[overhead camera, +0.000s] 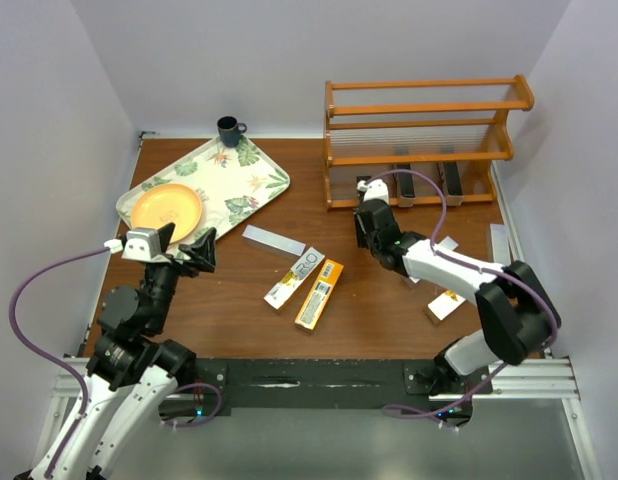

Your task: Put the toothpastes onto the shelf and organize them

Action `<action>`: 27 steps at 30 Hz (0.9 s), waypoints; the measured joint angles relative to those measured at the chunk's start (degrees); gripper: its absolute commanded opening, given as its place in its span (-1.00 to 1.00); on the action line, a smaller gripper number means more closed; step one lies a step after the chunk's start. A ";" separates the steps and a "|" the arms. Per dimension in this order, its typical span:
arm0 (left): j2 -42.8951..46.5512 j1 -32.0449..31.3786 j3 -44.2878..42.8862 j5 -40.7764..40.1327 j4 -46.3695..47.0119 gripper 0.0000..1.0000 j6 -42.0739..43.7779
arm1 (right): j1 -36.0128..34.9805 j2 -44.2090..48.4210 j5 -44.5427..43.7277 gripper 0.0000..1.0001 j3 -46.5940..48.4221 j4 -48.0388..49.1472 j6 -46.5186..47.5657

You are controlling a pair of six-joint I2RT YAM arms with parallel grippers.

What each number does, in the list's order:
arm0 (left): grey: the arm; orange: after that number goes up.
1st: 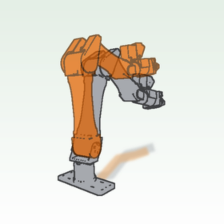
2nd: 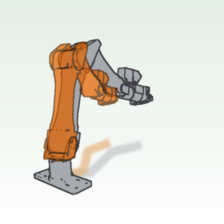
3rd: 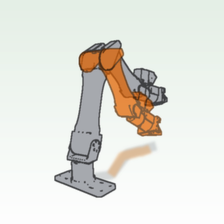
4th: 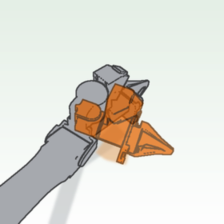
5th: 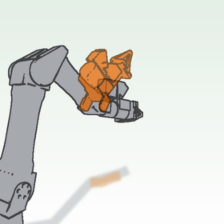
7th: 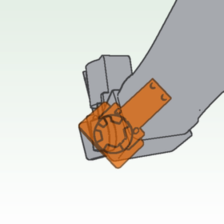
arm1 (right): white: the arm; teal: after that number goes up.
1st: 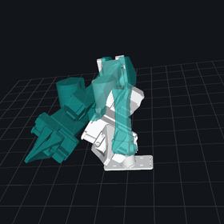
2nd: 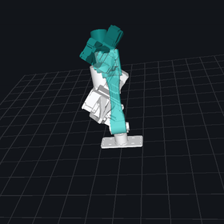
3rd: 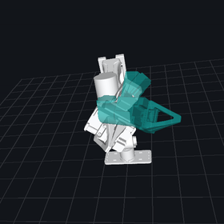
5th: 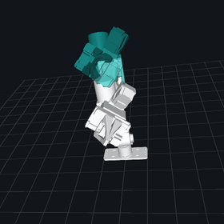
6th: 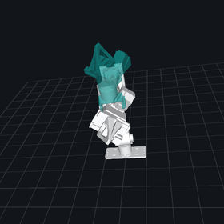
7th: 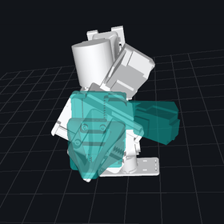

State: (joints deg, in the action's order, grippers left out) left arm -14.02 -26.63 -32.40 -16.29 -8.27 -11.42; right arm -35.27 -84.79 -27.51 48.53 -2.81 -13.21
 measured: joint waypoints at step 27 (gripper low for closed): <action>-0.24 0.00 0.00 0.09 0.02 0.96 0.00 | 7.06 -28.89 6.01 -0.42 22.34 15.30 1.27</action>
State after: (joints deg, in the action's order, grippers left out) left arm -14.26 -26.63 -32.40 -16.21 -8.25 -11.42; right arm -28.21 -113.69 -21.50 70.87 12.49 -11.94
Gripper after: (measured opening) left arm 0.980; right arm 0.423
